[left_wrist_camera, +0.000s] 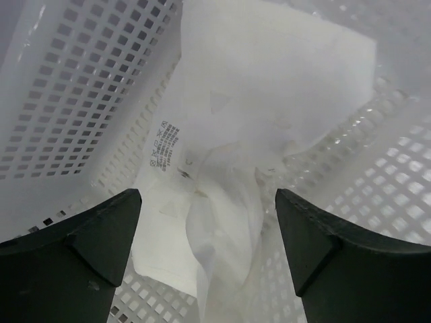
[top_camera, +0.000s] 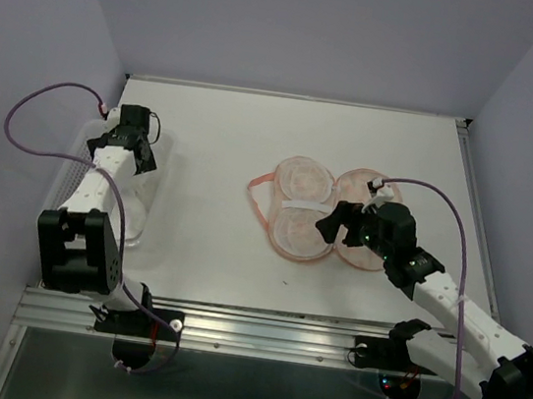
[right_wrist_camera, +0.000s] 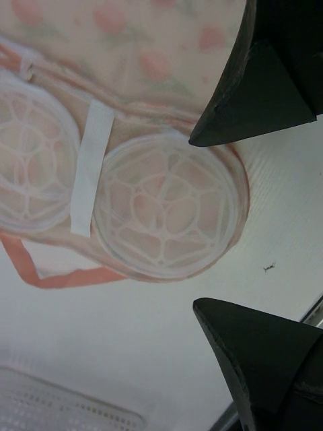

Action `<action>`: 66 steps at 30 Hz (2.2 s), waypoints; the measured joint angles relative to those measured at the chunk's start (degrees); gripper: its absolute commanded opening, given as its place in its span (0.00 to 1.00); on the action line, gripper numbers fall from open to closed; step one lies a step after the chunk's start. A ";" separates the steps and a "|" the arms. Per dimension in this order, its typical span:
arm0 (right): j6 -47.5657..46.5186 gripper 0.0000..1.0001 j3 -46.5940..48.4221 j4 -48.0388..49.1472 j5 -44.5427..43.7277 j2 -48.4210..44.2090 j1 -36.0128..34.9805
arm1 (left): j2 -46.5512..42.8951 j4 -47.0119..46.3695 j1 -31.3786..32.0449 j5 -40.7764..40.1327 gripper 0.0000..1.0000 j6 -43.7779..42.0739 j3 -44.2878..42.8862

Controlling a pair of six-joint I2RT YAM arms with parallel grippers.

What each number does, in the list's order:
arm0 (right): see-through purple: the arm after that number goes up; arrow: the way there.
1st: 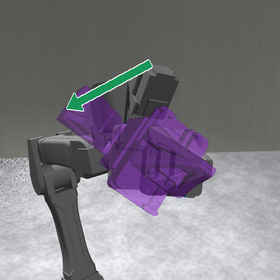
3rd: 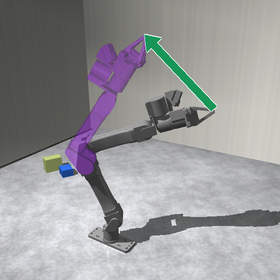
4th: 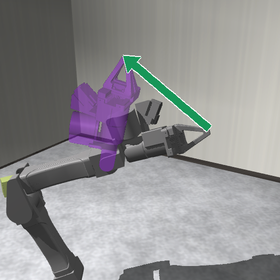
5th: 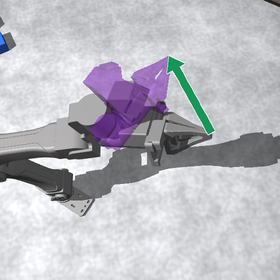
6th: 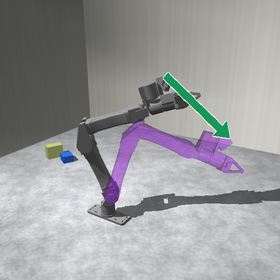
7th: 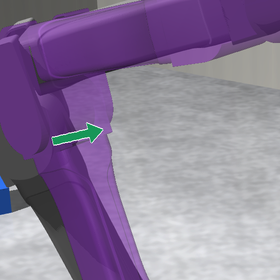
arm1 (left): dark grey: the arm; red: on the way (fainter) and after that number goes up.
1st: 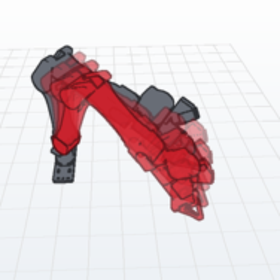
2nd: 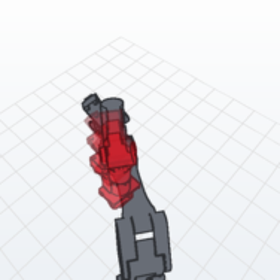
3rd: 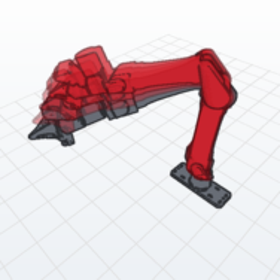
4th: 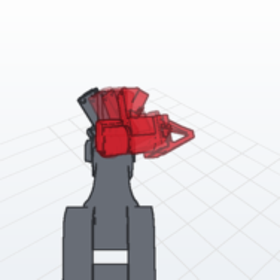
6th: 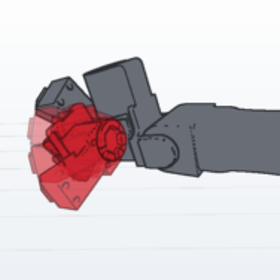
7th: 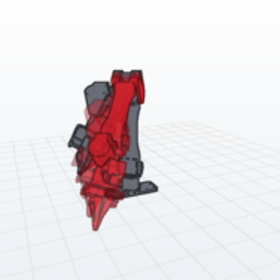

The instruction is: Unzip the laundry bag and remove the bra

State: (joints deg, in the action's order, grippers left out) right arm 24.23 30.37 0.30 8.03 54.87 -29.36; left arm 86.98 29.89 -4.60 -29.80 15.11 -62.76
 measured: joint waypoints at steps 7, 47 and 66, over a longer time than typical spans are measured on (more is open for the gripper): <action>1.75 1.00 2.75 -7.69 -18.03 2.05 0.15 | -17.18 -1.92 0.00 14.56 0.99 0.02 -2.78; 5.46 0.22 12.31 -4.98 -29.09 34.86 27.45 | -51.15 -21.97 9.16 41.99 0.99 -1.79 24.20; -1.27 0.01 19.39 -7.32 -18.97 19.19 27.47 | -50.29 -21.97 9.16 41.11 0.99 -1.79 24.20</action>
State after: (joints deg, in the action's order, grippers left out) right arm 22.96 49.76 -7.03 -10.94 74.06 -1.89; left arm 36.69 7.92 4.56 11.31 13.32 -38.57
